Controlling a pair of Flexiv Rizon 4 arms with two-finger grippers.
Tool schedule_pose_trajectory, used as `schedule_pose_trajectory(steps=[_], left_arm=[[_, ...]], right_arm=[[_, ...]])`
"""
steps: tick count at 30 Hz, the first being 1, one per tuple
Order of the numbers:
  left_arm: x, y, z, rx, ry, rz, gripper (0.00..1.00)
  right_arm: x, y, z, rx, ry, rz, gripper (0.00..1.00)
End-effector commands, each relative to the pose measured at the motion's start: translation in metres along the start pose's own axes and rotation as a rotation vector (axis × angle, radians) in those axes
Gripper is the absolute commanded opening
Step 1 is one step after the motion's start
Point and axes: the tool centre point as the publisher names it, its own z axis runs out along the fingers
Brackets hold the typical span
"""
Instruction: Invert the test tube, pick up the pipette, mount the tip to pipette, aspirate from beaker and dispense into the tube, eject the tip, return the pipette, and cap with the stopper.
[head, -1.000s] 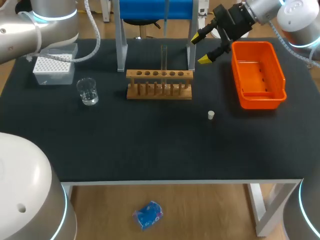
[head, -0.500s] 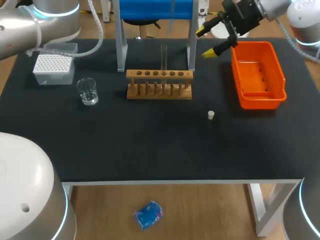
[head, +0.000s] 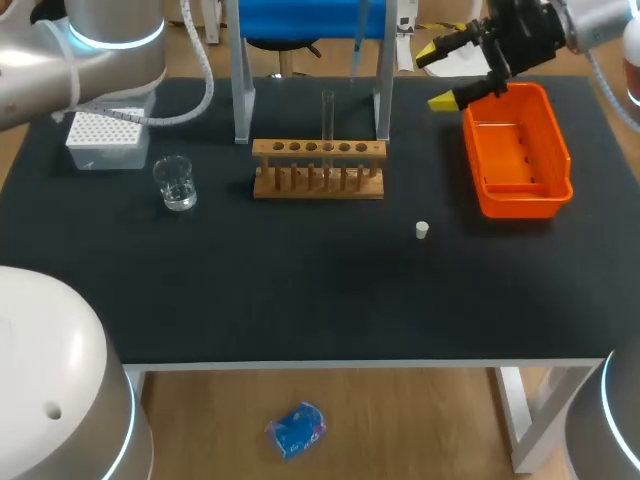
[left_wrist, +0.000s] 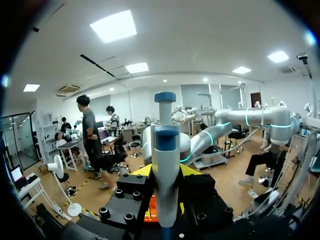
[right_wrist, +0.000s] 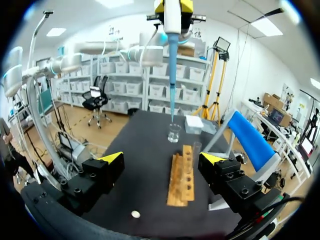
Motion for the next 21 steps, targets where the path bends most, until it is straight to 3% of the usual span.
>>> schedule_pose_trajectory(steps=[1,13,21], left_arm=[[0.021,0.005,-0.002,0.010,-0.018,0.003,0.00],[0.065,0.025,0.017,0.057,-0.007,0.014,0.00],[0.076,0.030,0.015,0.028,-0.018,-0.014,0.00]], right_arm=[[0.031,0.003,0.001,-0.049,-0.075,0.013,1.00],[0.093,0.018,0.020,-0.153,-0.096,-0.039,1.00],[0.093,0.018,0.020,-0.153,-0.096,-0.039,1.00]])
